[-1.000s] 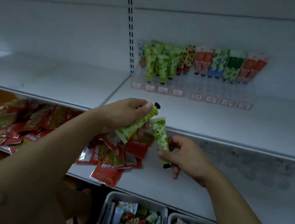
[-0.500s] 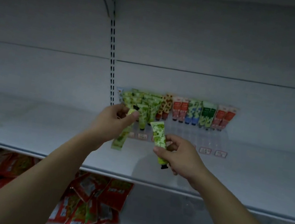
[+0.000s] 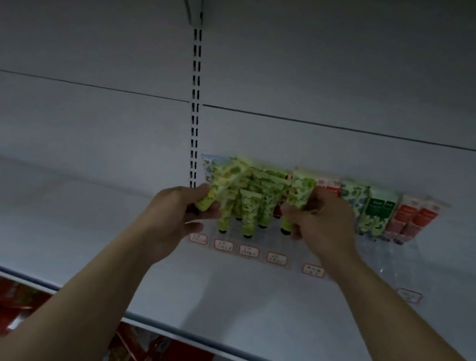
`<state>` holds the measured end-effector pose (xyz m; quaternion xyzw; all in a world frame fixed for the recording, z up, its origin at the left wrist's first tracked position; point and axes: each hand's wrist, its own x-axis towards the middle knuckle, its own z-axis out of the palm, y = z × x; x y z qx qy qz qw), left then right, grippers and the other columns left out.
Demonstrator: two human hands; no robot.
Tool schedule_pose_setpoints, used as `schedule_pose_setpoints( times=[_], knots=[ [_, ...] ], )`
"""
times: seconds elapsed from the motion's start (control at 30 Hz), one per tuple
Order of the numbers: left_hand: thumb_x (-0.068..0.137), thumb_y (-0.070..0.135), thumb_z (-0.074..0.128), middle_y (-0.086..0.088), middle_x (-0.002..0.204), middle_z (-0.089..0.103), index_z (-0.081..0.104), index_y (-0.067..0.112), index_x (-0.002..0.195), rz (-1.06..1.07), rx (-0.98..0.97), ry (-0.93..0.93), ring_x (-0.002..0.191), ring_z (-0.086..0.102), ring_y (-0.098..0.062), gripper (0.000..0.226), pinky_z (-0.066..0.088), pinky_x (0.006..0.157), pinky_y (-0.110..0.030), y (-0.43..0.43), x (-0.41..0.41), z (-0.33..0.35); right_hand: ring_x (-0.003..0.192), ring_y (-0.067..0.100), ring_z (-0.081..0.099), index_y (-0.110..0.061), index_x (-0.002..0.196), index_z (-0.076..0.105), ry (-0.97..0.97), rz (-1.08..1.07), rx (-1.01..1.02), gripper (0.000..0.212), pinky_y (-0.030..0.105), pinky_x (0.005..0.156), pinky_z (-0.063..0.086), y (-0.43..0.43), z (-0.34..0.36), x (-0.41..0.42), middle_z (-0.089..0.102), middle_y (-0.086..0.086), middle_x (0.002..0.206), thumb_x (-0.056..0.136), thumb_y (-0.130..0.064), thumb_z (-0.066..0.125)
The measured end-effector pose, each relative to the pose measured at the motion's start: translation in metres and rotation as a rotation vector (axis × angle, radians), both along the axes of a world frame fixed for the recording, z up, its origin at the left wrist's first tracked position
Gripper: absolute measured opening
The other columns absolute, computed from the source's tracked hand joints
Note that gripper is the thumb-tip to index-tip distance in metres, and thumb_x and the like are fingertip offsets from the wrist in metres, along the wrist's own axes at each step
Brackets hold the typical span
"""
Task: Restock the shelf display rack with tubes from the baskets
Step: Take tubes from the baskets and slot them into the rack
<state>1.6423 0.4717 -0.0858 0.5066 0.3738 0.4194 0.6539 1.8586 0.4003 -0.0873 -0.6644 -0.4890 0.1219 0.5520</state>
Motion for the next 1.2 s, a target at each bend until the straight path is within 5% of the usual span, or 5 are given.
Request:
schedule_pose_setpoints(
  times=[0.27, 0.37, 0.63, 0.83, 1.2],
  knots=[
    [0.098, 0.012, 0.048, -0.003, 0.102, 0.065, 0.057, 0.016, 0.114, 0.01, -0.006, -0.135, 0.085, 0.062, -0.019, 0.019, 0.045, 0.073, -0.029, 0.012, 0.01, -0.013, 0.073, 0.036, 0.067, 0.004, 0.084, 0.056, -0.012, 0.108, 0.038, 0.023, 0.047, 0.066, 0.058, 0.034, -0.032, -0.003, 0.058, 0.025, 0.075, 0.087, -0.015, 0.069],
    [0.094, 0.008, 0.056, -0.004, 0.101, 0.064, 0.056, 0.015, 0.101, 0.105, 0.123, 0.011, 0.092, 0.065, -0.022, 0.01, 0.05, 0.075, -0.03, 0.015, 0.014, -0.019, 0.07, 0.04, 0.062, -0.006, 0.089, 0.05, -0.19, 0.083, 0.091, 0.021, 0.055, 0.066, 0.053, 0.035, -0.035, -0.001, 0.048, 0.015, 0.065, 0.087, -0.017, 0.067],
    [0.077, 0.023, 0.078, 0.007, 0.083, 0.071, 0.07, 0.017, 0.094, 0.236, 0.523, 0.39, 0.069, 0.064, -0.001, 0.019, 0.045, 0.056, -0.009, 0.018, 0.016, -0.021, 0.058, 0.029, 0.069, -0.025, 0.085, 0.05, -0.02, 0.168, 0.142, 0.021, 0.052, 0.06, 0.056, 0.036, -0.035, 0.002, 0.053, 0.005, 0.064, 0.088, -0.012, 0.067],
    [0.071, 0.012, 0.081, 0.005, 0.092, 0.069, 0.061, 0.022, 0.104, 0.254, 0.595, 0.364, 0.074, 0.066, -0.005, 0.04, 0.053, 0.067, -0.022, 0.015, 0.016, -0.015, 0.068, 0.036, 0.064, -0.003, 0.095, 0.051, -0.268, 0.131, 0.135, 0.025, 0.053, 0.063, 0.052, 0.032, -0.042, -0.005, 0.056, 0.017, 0.07, 0.09, -0.024, 0.064],
    [0.072, 0.02, 0.082, 0.012, 0.074, 0.061, 0.057, 0.029, 0.086, 0.288, 0.732, 0.435, 0.063, 0.059, 0.001, 0.03, 0.045, 0.056, -0.01, 0.011, 0.015, -0.011, 0.079, 0.026, 0.06, -0.013, 0.124, 0.059, -0.566, 0.034, 0.08, 0.041, 0.035, 0.072, 0.052, 0.029, -0.028, -0.004, 0.062, 0.008, 0.095, 0.084, -0.011, 0.069]
  ],
)
